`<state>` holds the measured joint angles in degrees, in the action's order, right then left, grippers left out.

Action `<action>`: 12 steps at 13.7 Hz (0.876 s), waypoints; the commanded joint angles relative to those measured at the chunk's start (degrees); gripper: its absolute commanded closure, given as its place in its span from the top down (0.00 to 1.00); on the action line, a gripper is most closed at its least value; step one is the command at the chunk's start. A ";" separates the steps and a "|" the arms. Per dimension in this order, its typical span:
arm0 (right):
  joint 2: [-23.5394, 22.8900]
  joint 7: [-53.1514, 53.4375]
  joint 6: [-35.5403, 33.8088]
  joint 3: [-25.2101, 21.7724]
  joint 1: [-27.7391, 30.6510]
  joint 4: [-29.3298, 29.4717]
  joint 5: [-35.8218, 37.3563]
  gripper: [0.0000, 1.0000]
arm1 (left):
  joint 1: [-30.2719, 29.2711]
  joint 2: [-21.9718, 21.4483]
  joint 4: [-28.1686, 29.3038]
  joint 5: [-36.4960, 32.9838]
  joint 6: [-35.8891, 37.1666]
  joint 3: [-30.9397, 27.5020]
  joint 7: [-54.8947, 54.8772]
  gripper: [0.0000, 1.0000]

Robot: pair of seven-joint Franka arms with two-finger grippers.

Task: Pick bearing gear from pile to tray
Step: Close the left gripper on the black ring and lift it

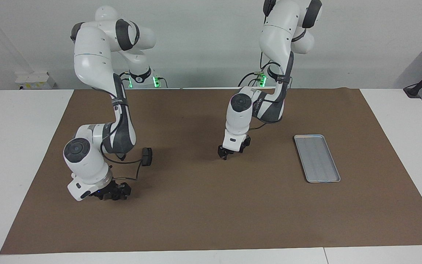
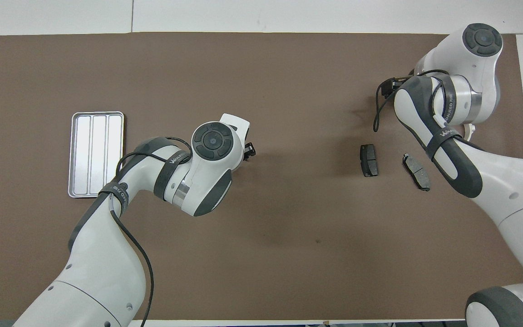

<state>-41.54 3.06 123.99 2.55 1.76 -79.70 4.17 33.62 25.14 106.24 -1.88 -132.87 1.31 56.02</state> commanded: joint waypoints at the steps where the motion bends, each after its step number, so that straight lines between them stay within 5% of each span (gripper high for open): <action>1: -0.30 -0.24 2.21 0.71 0.79 -1.07 -0.39 0.97 | 0.74 -2.12 2.92 -0.41 -1.60 -0.52 0.94 0.79; 7: -0.12 -0.07 0.99 0.71 0.70 -1.07 -0.56 0.74 | 1.53 -2.47 3.71 -0.41 -1.69 -0.52 0.94 0.52; 10: -0.03 -0.16 0.29 0.71 0.79 -0.90 -0.56 0.57 | 1.54 -2.47 3.71 -0.41 -1.43 -0.61 0.33 0.04; 12: -0.03 -0.16 0.20 0.71 0.79 -0.90 -1.43 0.43 | 1.01 -2.64 3.53 -0.41 -0.56 -0.61 -0.11 0.00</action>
<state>-41.46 3.06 124.55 2.67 1.79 -79.96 3.77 34.20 23.50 107.64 -1.88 -133.06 1.31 56.00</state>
